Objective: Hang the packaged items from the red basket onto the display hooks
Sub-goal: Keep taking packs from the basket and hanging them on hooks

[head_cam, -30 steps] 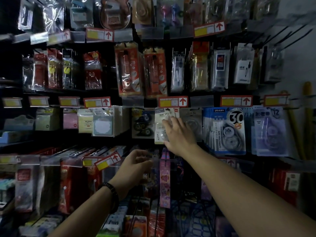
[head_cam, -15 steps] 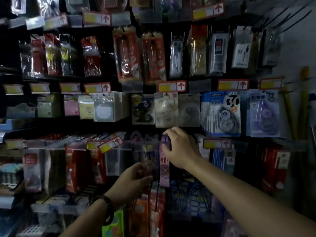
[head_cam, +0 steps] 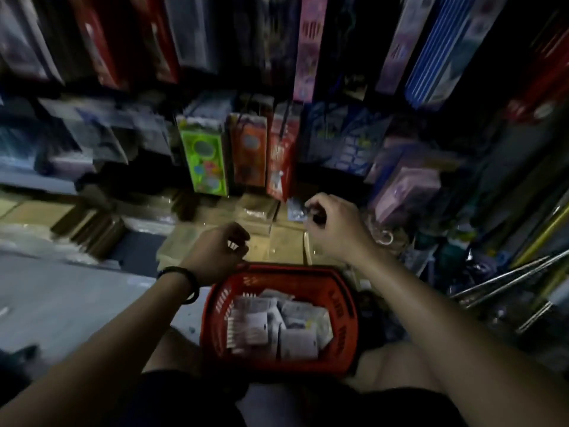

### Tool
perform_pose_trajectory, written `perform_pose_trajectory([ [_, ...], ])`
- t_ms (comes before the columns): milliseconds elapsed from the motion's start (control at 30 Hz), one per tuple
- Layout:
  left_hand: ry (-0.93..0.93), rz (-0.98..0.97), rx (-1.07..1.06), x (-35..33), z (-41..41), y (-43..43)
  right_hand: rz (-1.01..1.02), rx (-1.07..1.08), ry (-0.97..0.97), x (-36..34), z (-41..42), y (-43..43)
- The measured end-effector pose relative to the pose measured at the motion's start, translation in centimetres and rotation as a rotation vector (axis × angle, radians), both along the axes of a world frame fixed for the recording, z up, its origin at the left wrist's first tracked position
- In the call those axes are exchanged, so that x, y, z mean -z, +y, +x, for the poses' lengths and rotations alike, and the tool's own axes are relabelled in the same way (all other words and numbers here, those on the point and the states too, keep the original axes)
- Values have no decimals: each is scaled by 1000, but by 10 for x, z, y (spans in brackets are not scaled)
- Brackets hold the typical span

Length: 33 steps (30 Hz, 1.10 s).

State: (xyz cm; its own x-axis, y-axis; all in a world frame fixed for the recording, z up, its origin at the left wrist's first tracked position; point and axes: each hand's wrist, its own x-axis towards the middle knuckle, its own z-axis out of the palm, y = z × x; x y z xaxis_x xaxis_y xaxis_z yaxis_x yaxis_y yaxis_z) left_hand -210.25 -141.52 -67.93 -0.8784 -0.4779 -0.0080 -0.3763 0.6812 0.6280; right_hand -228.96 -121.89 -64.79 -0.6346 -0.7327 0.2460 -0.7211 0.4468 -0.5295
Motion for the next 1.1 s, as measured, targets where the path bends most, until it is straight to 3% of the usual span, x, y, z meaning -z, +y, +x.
perform_pose_trajectory([
  [233, -207, -8, 39, 109, 15, 10, 231, 50, -273, 144, 18, 20],
  [533, -455, 68, -10, 200, 17, 1, 452, 122, -631, 312, 52, -2],
  [733, -606, 169, 19, 244, 10, -6, 540, 215, -819, 389, 62, -33],
  [1100, -689, 302, 82, 259, -5, -14, 599, 443, -1008, 482, 67, -86],
])
